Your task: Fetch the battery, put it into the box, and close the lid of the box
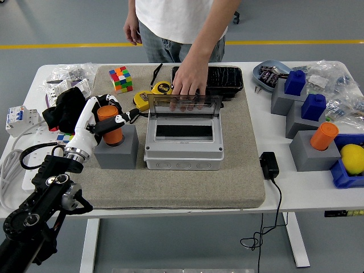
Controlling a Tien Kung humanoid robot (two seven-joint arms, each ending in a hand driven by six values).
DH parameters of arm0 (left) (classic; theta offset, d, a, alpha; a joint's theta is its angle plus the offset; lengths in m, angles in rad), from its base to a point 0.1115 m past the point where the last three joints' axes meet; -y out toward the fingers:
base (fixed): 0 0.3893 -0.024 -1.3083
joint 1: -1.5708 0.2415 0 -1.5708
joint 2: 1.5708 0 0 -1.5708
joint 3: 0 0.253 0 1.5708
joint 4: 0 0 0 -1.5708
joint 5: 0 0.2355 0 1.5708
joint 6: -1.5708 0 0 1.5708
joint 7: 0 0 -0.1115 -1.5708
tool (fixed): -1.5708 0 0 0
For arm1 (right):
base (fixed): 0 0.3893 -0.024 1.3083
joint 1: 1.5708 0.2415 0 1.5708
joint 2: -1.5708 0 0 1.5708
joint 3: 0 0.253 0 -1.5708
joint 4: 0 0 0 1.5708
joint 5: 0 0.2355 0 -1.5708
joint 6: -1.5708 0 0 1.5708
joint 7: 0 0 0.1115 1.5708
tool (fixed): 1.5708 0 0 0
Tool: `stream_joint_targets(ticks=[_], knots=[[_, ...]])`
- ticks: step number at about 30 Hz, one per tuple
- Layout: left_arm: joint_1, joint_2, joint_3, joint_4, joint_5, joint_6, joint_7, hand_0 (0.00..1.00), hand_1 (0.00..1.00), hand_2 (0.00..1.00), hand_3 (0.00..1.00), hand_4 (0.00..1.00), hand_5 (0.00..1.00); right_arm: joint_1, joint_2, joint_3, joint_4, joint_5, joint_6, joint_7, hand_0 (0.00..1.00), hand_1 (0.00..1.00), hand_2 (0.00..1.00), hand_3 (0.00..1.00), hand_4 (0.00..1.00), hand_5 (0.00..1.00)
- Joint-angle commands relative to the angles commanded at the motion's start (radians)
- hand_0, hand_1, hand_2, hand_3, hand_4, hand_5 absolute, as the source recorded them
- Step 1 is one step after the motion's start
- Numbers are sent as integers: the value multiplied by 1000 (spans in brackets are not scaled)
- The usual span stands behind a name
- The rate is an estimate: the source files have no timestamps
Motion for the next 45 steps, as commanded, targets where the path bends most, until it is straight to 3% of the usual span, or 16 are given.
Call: stream_joint_targets(ticks=[8,14,15,16,20,21,22,26,27,29,38,45], knots=[[-22,12,-6,-56,108,40,17,29,2,26,2,998,145,0,-1,1,0,1,0,1,806,748,746,802,998,998],[-54,50,31,-144,314,113,24,28,2,22,2,998,176,2,-3,4,0,-1,1,1,808,748,746,802,998,998],[-57,55,38,-156,345,122,25,34,2,18,2,998,315,2,-3,5,0,-2,1,1,807,748,746,802,998,998],[-61,59,46,-168,384,131,26,34,2,18,2,998,315,3,-4,6,0,-3,1,0,807,748,746,802,998,998],[-82,92,123,-239,510,178,38,34,2,18,2,998,315,4,-5,3,0,-3,1,1,807,748,746,802,998,998],[-86,100,146,-258,535,188,46,49,2,16,2,998,463,4,-6,1,0,-2,0,1,806,749,746,801,998,998],[-89,105,167,-274,550,195,57,49,2,16,2,998,463,4,-7,-2,0,-1,0,1,806,749,746,801,998,998],[-98,113,241,-326,590,205,88,49,2,16,2,998,463,6,-8,-7,0,1,0,0,806,749,746,801,998,998],[-104,111,266,-340,589,206,99,50,2,16,2,998,562,7,-9,-9,0,2,-1,-1,806,748,745,802,998,998],[-113,108,293,-349,582,207,109,50,2,16,2,998,562,7,-10,-9,0,1,-1,-2,806,748,745,802,998,998],[-176,59,382,-288,575,208,112,53,2,16,2,998,584,12,-13,-28,0,13,-8,0,805,747,746,801,998,998],[-258,28,480,-132,528,206,86,51,2,12,2,998,599,16,-14,-28,0,11,-7,-2,804,748,745,800,998,998]])
